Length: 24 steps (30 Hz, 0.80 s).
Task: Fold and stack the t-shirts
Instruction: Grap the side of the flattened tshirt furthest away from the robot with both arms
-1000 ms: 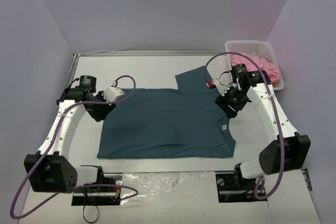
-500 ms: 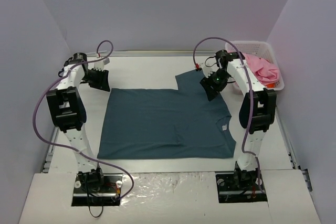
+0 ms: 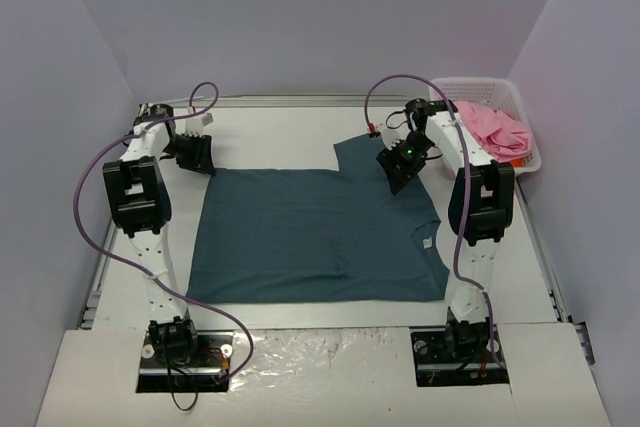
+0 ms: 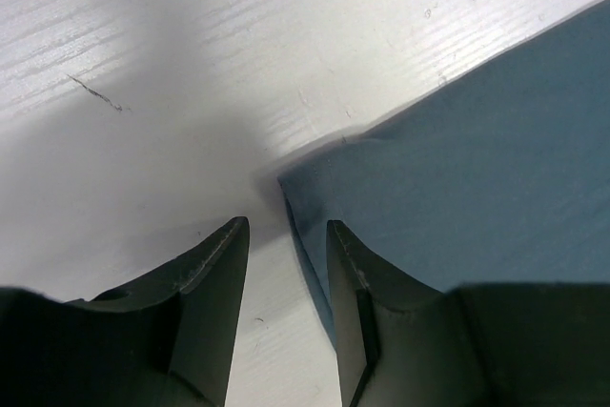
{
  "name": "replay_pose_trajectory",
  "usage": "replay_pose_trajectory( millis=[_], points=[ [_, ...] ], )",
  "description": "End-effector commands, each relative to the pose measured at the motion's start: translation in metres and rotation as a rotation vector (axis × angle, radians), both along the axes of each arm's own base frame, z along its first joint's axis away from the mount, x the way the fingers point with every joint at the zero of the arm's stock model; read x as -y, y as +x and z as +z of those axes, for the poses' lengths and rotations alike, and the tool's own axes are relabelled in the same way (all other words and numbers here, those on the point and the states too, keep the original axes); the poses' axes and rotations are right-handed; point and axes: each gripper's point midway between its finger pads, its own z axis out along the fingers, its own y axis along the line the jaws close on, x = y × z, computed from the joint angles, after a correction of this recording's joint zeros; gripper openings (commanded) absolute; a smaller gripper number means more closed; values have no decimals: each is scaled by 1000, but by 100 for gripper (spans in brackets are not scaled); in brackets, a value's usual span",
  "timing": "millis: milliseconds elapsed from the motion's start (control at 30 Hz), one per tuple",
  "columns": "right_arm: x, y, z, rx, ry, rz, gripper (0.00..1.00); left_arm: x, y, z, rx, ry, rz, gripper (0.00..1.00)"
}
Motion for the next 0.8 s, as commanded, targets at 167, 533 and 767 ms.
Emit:
replay_pose_trajectory(
  millis=[167, 533, 767],
  points=[
    [2, -17, -6, -83, 7, -2, 48, 5, 17, 14, 48, -51, 4, 38],
    [4, -21, -12, -103, -8, -3, 47, 16, 17, 11, 38, -85, -12, 37],
    [5, -21, -13, -102, -11, -1, 46, 27, 9, 4, 16, -65, -51, 19]
  ],
)
